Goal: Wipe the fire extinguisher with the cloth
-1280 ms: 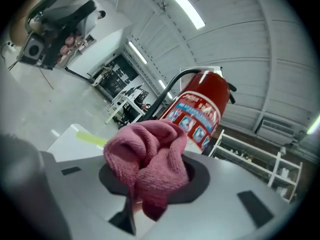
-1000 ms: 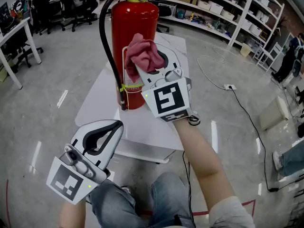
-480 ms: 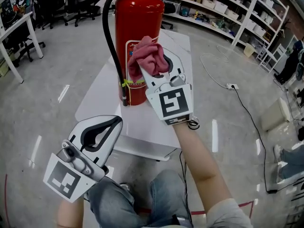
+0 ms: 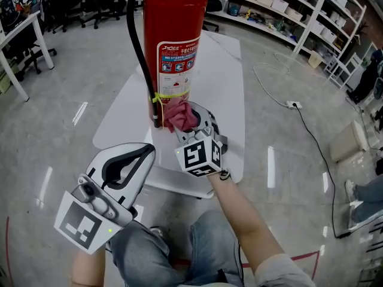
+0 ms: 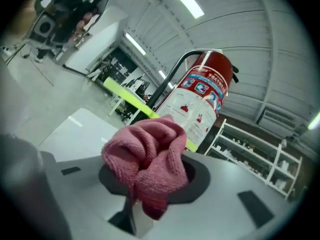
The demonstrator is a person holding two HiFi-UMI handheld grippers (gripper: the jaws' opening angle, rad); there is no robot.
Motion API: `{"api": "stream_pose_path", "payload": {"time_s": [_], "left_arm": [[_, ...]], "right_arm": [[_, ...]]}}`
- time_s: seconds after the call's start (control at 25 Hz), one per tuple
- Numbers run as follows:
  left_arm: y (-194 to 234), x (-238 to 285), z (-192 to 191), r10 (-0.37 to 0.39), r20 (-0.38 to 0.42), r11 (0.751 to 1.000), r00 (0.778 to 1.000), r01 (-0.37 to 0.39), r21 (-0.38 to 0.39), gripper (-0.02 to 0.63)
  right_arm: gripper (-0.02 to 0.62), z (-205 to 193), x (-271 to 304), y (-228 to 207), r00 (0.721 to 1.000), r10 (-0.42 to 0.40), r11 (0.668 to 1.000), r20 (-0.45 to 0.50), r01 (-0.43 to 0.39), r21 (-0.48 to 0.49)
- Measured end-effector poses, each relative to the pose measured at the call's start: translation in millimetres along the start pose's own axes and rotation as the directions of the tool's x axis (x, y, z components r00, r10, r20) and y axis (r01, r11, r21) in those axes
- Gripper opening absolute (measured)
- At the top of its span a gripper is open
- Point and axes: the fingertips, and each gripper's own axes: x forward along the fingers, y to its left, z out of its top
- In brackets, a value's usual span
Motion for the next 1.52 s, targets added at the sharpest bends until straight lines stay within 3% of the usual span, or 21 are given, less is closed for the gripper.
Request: {"api": "stream_pose_path", "payload": {"time_s": [0.32,0.56,0.72,0.84,1.0,1.28,1.52], "left_arm": [[-3,-2,-2,-0.002,0.003,1.000,1.000,0.002,-0.004,0.008],[-2,-4,-1,0.005,0.004,1.000,1.000,-0.005,-0.001,0.008],[-1,-6,-3,0.007,-0.007,1.000,1.000,-0.007,0.005,0.008],[0,-6,-1,0.009,-0.006,1.000,1.000,-0.009,0.010,0.008],[3,-9,3,0.017,0.006,1.000,1.000,-0.017,0.012,0.008],[12,-5,9,0.019,0.026,1.000,1.000,-0.019,0.009,0.008],[37,19,29,0.021,0.043,0.999,0.999,-0.022,0.027,0.008]], "right_arm": [[0.138,-11,1,10,0.996,0.065,0.998,-0.064,-0.064,0.012],[0.137,11,-2,-14,0.997,0.058,0.997,-0.051,-0.056,0.049],[0.137,51,-10,-55,0.997,-0.034,0.995,0.071,0.027,0.096],[0.137,108,-14,-108,0.974,-0.111,0.983,0.196,0.078,0.169],[0.137,164,-20,-157,0.951,-0.163,0.977,0.264,0.117,0.181],[0.137,169,-21,-161,0.937,-0.174,0.968,0.303,0.105,0.230],[0.137,168,-21,-151,0.941,-0.140,0.971,0.308,0.069,0.230]]}}
